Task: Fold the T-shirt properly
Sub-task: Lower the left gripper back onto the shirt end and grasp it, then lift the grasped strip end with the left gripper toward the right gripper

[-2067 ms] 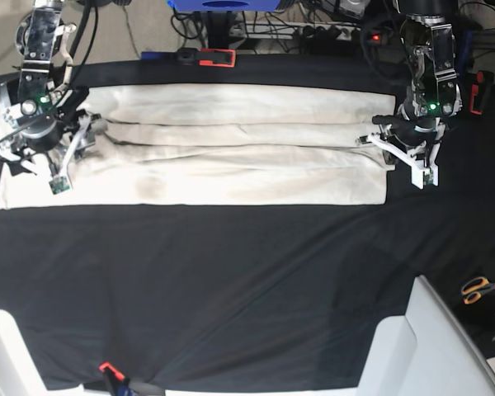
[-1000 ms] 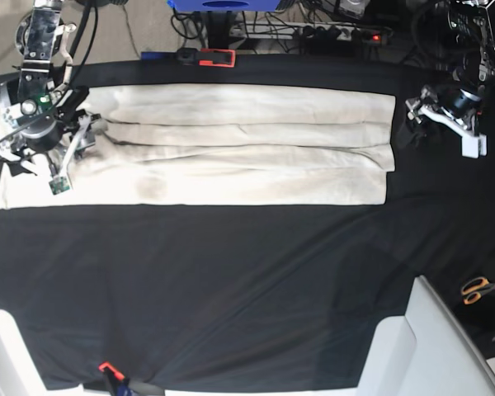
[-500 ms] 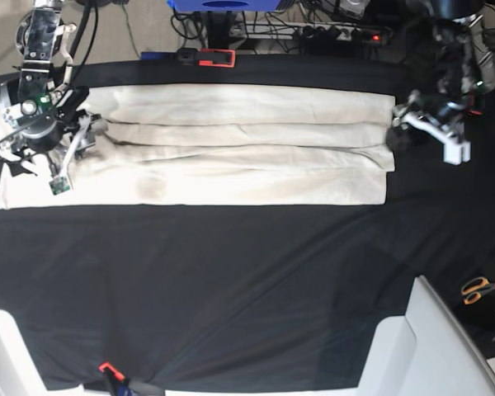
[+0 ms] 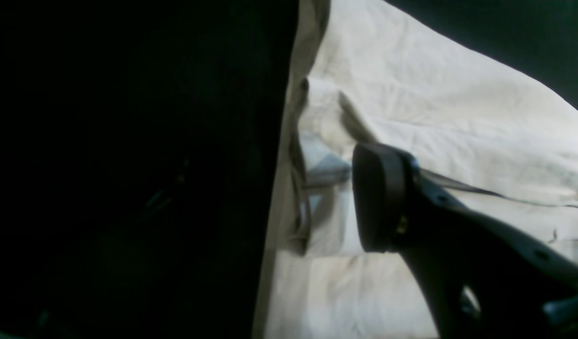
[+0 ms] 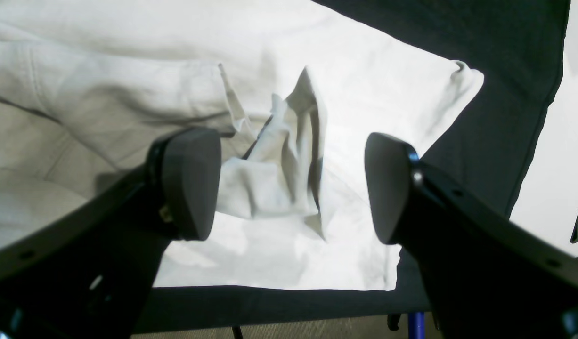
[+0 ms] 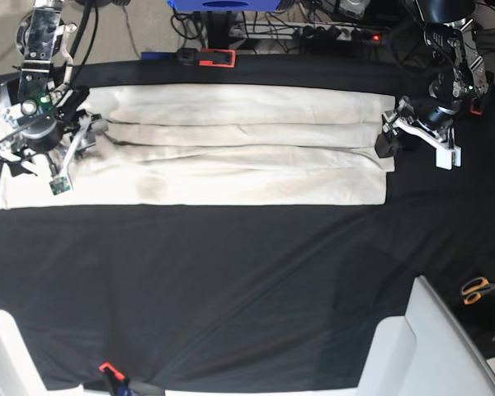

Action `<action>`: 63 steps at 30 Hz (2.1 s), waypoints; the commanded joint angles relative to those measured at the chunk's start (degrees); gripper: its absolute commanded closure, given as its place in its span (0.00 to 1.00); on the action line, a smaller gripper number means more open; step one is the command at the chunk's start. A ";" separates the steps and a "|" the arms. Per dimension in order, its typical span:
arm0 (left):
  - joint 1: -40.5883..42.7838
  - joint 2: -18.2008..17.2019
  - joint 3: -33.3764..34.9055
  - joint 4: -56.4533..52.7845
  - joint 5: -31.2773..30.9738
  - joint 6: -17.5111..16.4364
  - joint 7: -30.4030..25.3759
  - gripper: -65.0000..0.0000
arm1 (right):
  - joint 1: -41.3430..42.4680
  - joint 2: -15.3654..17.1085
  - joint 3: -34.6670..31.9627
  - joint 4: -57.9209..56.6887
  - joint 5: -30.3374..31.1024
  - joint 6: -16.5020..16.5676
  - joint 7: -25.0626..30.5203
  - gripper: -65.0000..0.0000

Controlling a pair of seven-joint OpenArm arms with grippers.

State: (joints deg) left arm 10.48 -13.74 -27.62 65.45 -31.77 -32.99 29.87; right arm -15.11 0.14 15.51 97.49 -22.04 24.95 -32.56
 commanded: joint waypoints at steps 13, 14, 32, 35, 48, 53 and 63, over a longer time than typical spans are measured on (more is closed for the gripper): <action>-1.03 1.56 3.40 0.35 -0.10 -0.11 0.59 0.41 | -0.23 0.34 0.10 0.92 -0.07 -0.29 0.78 0.30; -1.03 1.56 3.31 0.35 -0.10 -0.11 0.51 0.44 | -0.23 0.34 0.10 0.92 -0.07 -0.29 0.78 0.30; -3.67 1.47 3.75 0.09 -0.01 -0.02 0.42 1.00 | -0.05 0.34 0.10 0.92 -0.07 -0.29 0.86 0.30; -3.23 2.44 4.89 3.25 1.66 0.16 0.42 1.00 | 0.04 0.34 0.10 0.92 -0.07 -0.29 0.86 0.30; 5.92 12.81 12.72 27.16 22.05 17.30 0.59 1.00 | 1.27 0.34 0.18 0.92 -0.07 -0.29 0.86 0.30; 8.20 13.61 23.26 32.53 23.29 24.16 0.68 1.00 | 1.36 0.34 0.18 0.92 -0.07 -0.29 0.86 0.30; 4.51 15.28 37.68 30.95 23.37 26.09 0.77 1.00 | 1.36 0.34 0.45 0.92 -0.07 -0.29 0.86 0.30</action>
State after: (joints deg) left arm 15.18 1.15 9.82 95.59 -7.86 -6.74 31.88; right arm -14.17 0.12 15.75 97.49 -22.02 24.95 -32.49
